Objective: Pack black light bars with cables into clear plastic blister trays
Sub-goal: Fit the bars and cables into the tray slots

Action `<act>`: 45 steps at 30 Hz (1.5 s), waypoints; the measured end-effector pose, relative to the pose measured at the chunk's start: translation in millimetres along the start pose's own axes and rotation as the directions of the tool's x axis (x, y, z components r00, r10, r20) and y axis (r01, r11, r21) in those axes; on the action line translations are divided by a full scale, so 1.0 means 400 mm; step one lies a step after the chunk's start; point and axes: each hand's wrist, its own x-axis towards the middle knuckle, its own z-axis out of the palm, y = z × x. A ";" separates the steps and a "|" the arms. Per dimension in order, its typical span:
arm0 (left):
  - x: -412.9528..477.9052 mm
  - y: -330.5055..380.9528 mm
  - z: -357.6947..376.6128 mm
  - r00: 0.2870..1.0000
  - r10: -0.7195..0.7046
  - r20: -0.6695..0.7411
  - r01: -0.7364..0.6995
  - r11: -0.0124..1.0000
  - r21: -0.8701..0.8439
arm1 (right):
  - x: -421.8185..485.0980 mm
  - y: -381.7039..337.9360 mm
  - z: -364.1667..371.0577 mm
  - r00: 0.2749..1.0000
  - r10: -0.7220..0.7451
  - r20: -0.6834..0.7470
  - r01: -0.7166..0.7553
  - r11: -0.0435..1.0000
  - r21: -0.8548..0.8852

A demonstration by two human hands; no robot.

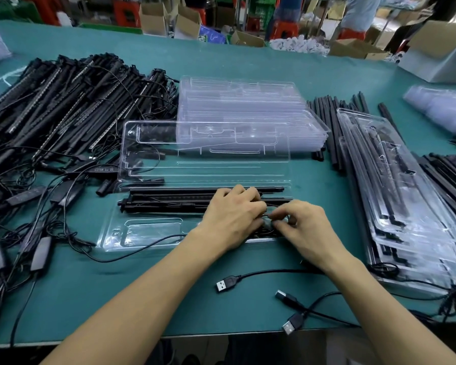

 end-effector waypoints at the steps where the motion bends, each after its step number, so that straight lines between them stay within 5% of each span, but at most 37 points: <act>1: -0.002 -0.002 0.002 1.000 0.011 -0.022 -0.012 0.999 -0.037 | -0.004 0.001 0.004 1.000 0.018 0.009 -0.018 1.000 -0.018; 7: -0.039 -0.049 -0.016 0.994 -0.102 -0.036 0.071 0.869 -0.490 | -0.018 -0.001 0.035 0.997 0.072 -0.024 -0.075 0.992 -0.105; 15: -0.206 -0.224 -0.077 0.943 -0.184 -0.277 0.156 0.980 -0.121 | -0.045 -0.041 0.041 0.998 0.051 0.024 -0.035 0.897 -0.441; 22: -0.260 -0.284 -0.076 0.899 -0.389 -0.201 0.312 0.891 -0.331 | -0.019 -0.087 0.055 0.995 0.101 -0.018 -0.093 0.823 -0.560; 36: -0.261 -0.294 -0.090 0.912 -0.394 -0.114 0.347 0.890 -0.294 | 0.003 -0.059 0.054 0.997 0.069 0.039 -0.038 0.843 -0.537; 45: -0.261 -0.292 -0.113 0.961 -0.234 -0.144 0.201 0.956 -0.214 | 0.003 -0.060 0.041 0.994 -0.101 -0.053 0.073 0.919 -0.388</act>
